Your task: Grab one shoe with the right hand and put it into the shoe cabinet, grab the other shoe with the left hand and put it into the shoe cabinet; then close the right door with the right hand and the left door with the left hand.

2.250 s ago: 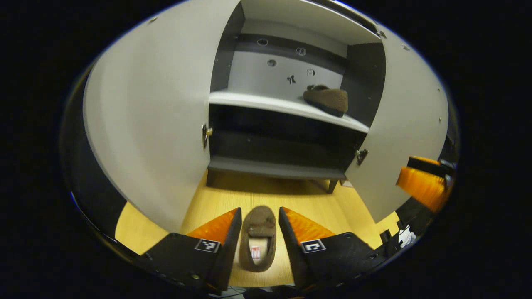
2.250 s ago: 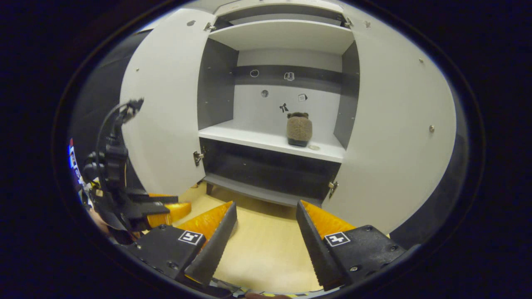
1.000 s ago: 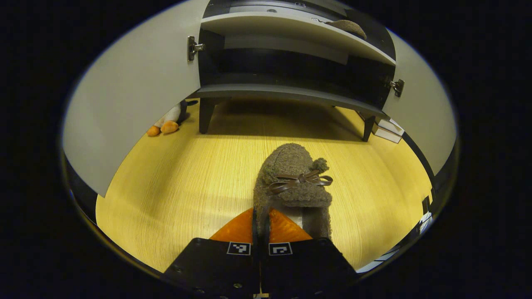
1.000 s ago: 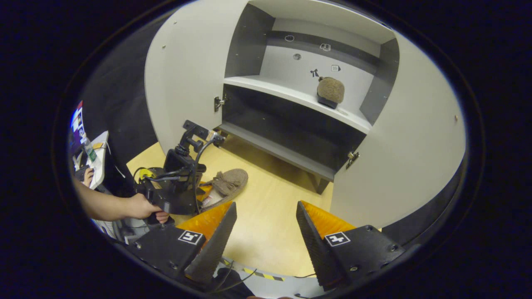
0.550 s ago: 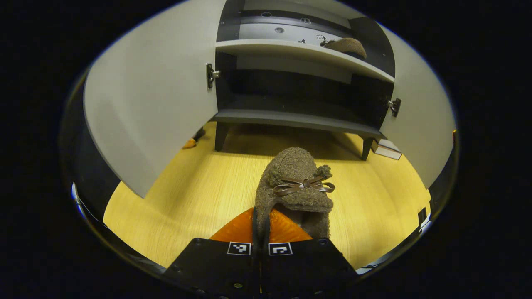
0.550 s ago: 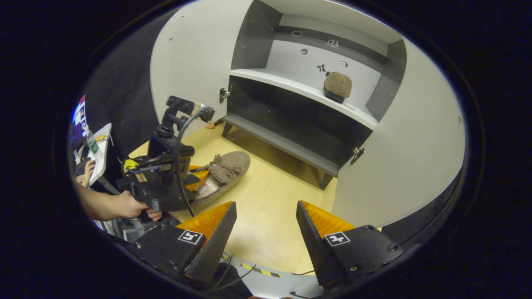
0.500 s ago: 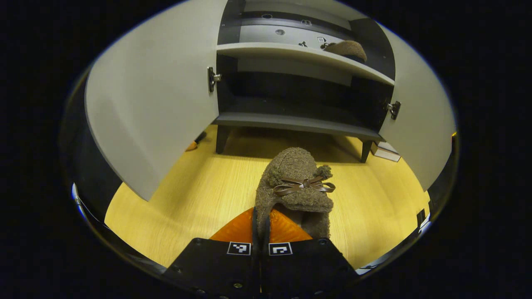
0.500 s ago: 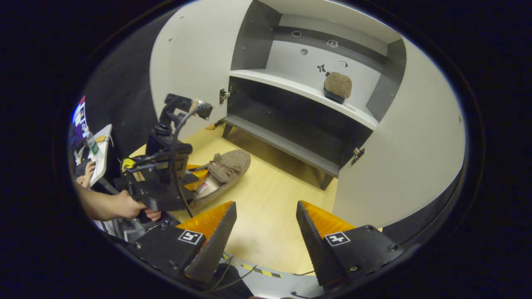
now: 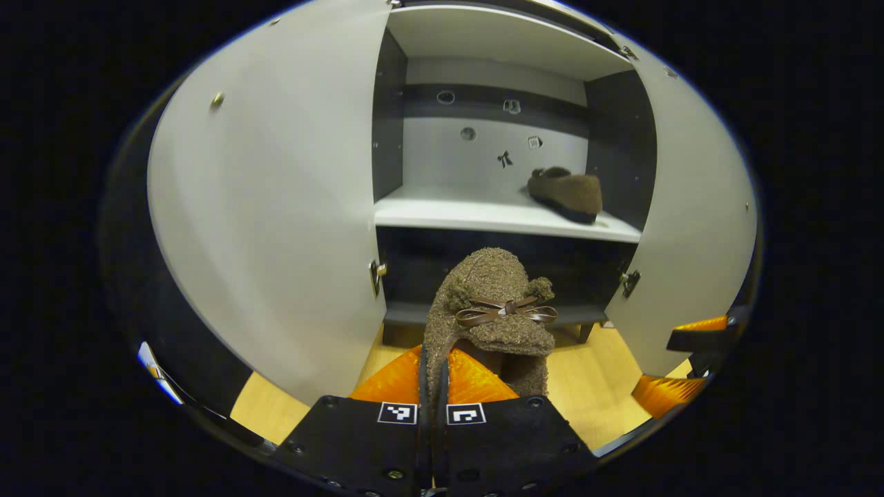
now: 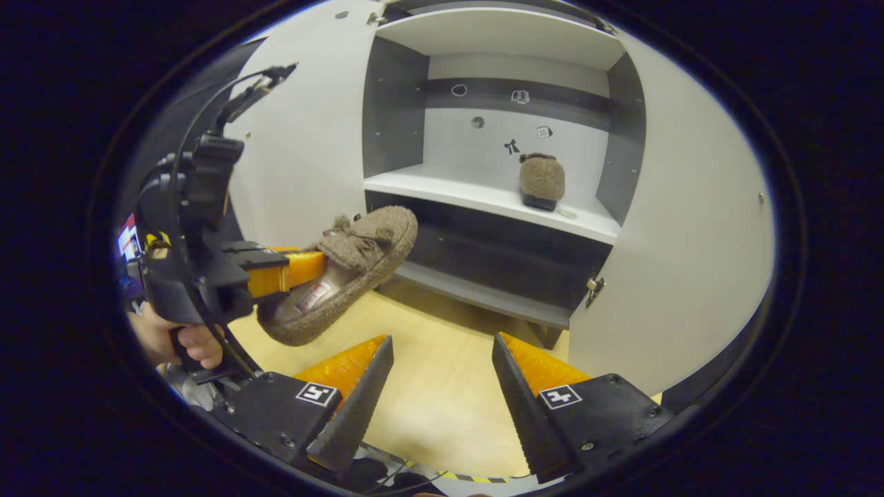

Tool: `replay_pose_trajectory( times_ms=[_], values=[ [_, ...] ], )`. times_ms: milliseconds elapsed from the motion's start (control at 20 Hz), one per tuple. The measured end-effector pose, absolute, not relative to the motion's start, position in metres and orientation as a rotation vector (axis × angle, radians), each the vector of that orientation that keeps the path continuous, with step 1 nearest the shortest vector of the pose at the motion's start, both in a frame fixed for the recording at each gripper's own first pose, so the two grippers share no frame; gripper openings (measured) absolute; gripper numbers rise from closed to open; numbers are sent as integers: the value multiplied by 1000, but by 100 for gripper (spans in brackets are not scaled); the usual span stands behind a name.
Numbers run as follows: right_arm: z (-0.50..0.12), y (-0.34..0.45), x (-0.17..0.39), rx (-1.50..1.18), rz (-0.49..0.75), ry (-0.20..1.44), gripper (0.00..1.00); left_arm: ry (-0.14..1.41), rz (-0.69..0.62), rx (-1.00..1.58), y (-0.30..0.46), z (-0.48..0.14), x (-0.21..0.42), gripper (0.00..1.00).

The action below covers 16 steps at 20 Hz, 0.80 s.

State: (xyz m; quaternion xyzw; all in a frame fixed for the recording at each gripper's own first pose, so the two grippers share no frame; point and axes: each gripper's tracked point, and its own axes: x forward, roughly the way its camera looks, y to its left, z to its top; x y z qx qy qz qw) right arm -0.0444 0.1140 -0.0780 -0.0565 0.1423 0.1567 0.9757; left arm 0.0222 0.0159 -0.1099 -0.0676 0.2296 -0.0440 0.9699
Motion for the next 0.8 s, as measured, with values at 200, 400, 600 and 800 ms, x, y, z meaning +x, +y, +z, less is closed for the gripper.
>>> replay_pose_trajectory(
  times_ms=[200,400,600,800],
  values=[
    [-8,102,-39,-55,293,96,91,420,-85,-143,10,-50,34,1],
    [25,92,-35,-14,265,3,91,390,-65,-114,8,-29,81,1],
    [30,82,-37,8,258,5,92,392,-45,-81,3,-25,172,1],
    [30,67,-44,-9,232,2,92,462,-30,-84,-6,-40,257,1]
  ],
)
